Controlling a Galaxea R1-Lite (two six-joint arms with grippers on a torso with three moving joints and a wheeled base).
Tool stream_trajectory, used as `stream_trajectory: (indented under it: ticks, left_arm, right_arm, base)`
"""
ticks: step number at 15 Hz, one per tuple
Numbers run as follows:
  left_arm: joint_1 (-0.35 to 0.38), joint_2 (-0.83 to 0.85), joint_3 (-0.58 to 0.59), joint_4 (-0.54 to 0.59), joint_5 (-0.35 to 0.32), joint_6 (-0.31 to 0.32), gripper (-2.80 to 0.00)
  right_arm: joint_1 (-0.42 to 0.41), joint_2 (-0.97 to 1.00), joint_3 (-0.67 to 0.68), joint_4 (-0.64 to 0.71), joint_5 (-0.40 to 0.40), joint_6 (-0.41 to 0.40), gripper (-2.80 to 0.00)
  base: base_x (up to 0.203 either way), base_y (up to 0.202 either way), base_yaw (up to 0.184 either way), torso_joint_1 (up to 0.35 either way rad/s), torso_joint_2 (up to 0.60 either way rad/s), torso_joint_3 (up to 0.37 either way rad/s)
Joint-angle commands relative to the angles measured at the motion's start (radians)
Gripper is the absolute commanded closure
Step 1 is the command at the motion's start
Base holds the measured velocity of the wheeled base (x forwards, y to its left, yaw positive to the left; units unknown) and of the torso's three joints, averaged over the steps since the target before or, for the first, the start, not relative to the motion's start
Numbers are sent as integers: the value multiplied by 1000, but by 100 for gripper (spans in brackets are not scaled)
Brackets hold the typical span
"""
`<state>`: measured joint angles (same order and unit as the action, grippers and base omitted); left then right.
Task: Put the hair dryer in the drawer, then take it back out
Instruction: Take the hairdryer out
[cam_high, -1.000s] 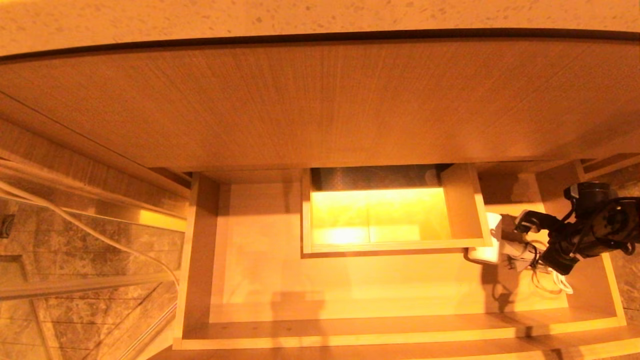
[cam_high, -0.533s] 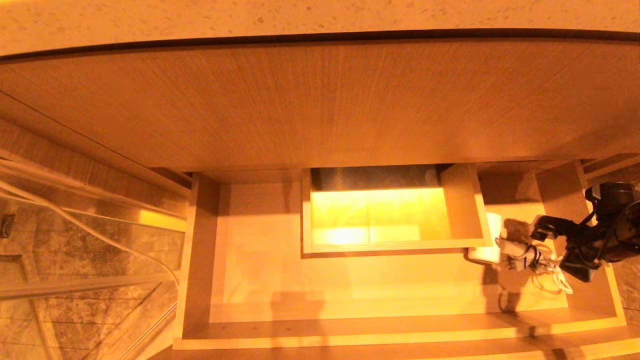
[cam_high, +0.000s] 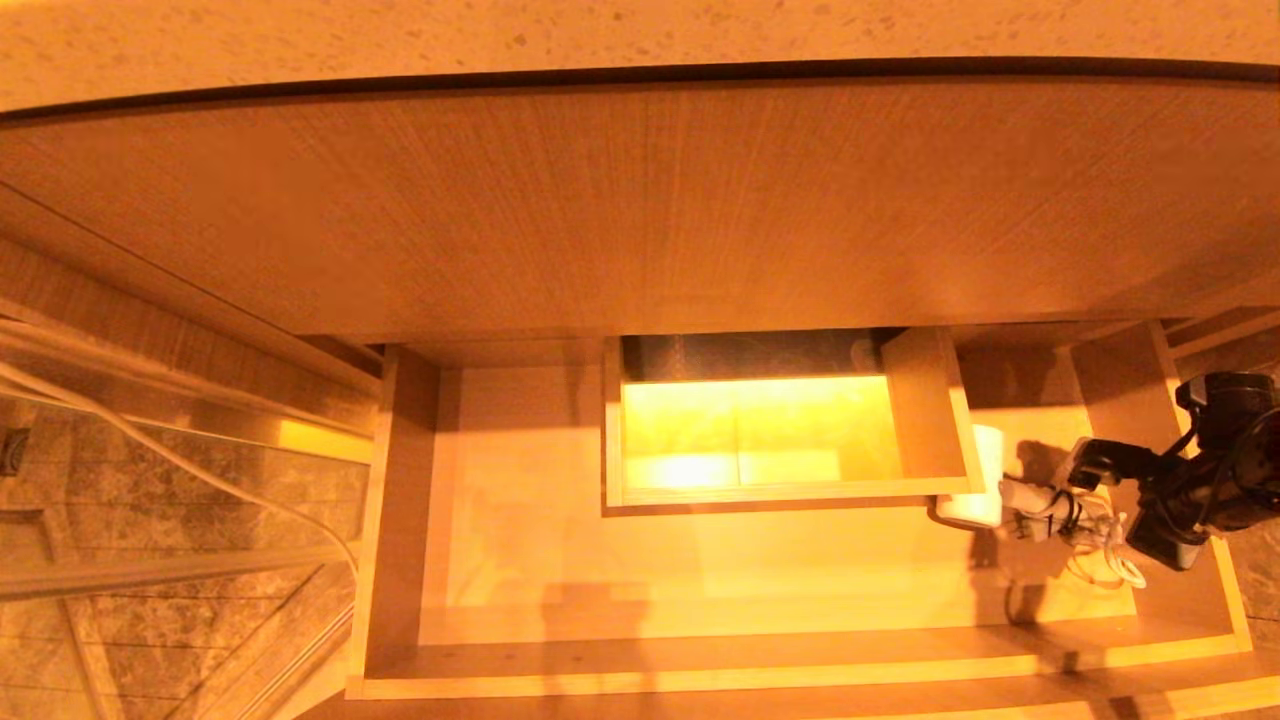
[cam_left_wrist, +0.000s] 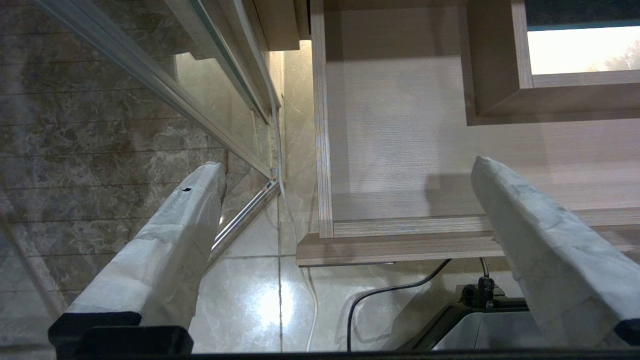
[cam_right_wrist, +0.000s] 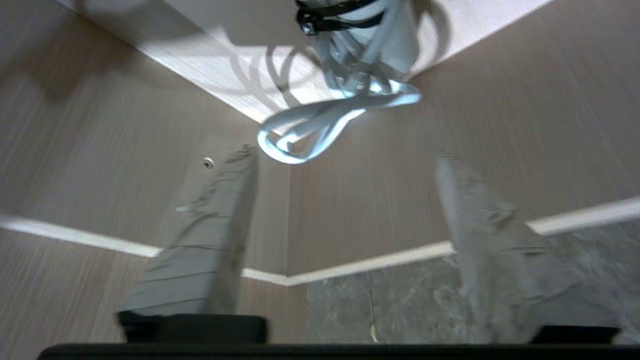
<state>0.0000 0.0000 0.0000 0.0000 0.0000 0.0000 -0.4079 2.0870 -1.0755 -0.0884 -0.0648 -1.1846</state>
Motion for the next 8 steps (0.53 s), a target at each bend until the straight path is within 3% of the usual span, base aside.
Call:
stream_trajectory:
  ticks: [1, 8]
  left_arm:
    - [0, 0, 0, 0, 0, 0, -280]
    - [0, 0, 0, 0, 0, 0, -280]
  right_arm:
    - [0, 42, -6, -2, -1, -4, -280]
    - [-6, 113, -12, -2, -1, 16, -280]
  base:
    - [0, 0, 0, 0, 0, 0]
    - [0, 0, 0, 0, 0, 0]
